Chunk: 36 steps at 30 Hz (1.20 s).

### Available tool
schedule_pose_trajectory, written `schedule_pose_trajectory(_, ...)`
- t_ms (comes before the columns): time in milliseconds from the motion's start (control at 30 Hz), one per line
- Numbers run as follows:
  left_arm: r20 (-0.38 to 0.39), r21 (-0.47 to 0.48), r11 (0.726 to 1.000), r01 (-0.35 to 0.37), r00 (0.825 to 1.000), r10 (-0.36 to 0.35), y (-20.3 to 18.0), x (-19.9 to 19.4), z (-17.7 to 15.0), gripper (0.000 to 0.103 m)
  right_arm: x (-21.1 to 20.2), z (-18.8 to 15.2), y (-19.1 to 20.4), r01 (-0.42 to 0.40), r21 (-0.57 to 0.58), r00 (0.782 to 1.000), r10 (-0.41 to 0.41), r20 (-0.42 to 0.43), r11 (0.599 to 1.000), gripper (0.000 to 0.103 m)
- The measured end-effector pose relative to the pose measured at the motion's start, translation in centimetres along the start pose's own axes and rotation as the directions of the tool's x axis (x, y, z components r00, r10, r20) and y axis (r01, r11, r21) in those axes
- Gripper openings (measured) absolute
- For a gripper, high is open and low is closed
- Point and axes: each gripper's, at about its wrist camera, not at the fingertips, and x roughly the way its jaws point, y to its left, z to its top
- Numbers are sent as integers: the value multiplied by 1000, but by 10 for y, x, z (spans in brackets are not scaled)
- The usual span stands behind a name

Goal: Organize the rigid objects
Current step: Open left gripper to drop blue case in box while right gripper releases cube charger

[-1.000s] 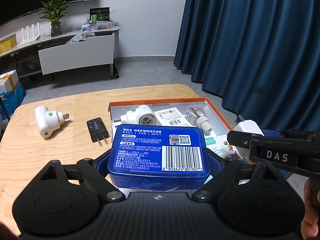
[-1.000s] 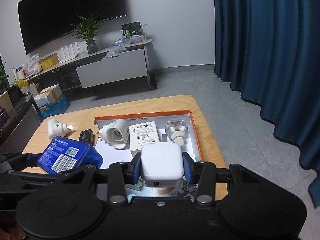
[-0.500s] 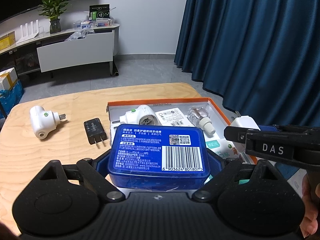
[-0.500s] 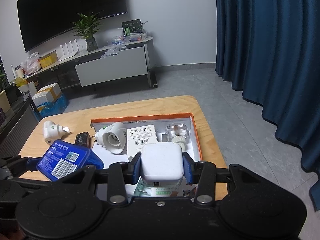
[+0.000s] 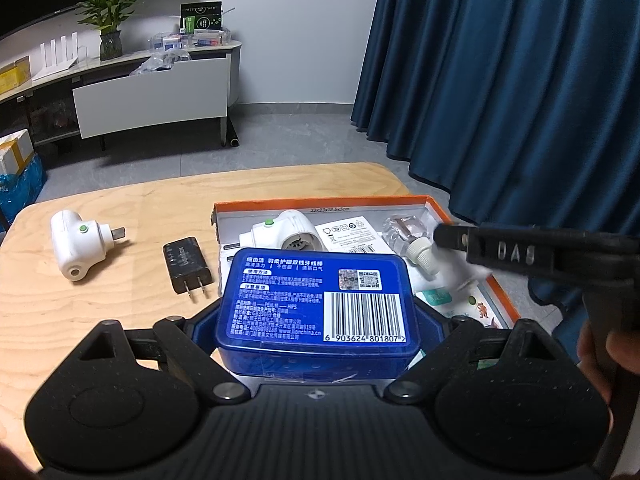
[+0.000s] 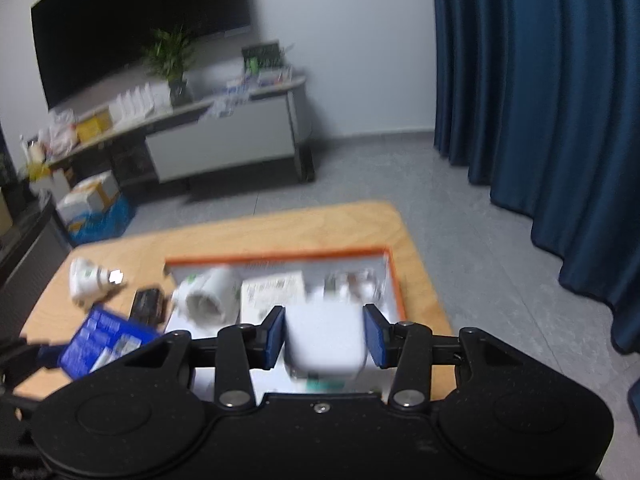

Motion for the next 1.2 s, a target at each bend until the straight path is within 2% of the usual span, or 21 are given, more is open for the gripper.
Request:
schedule_pose_trajectory(300,-14,-3,1000,28,1000,-28,-6,15,5,93,-28,0,-9,13,8,998,-14,67,1000,61)
schedule_pose_trajectory(433,-38,-36,993,115,993,-116,-7,25,11,94,-38,-1,-11,21,13,996,-22,82,1000,62)
schedule_pose_trajectory(500,-30,-47,994,98,995,-99,-5,22,11,99,-42,-2,-11,19,11,996,-20,85,1000,62)
schedule_pose_trajectory(600,-20,-60,995,81,996,-82,0,15,10,99,-47,-3,-9,17,9,996,-18,85,1000,63)
schedule_pose_trajectory(800,-17,-71,997,10,1000,-11,9,-3,9,100,-57,-8,4,-6,-5,997,6,83,1000,69)
schedule_pose_trajectory(933,-15,-86,996,-29,1000,27,20,-16,6,100,-61,-14,17,-30,-22,997,32,76,999,77)
schedule_pose_trajectory(1200,-17,-136,986,-99,995,98,52,-40,-8,100,-59,-23,54,-100,-74,994,102,34,992,78)
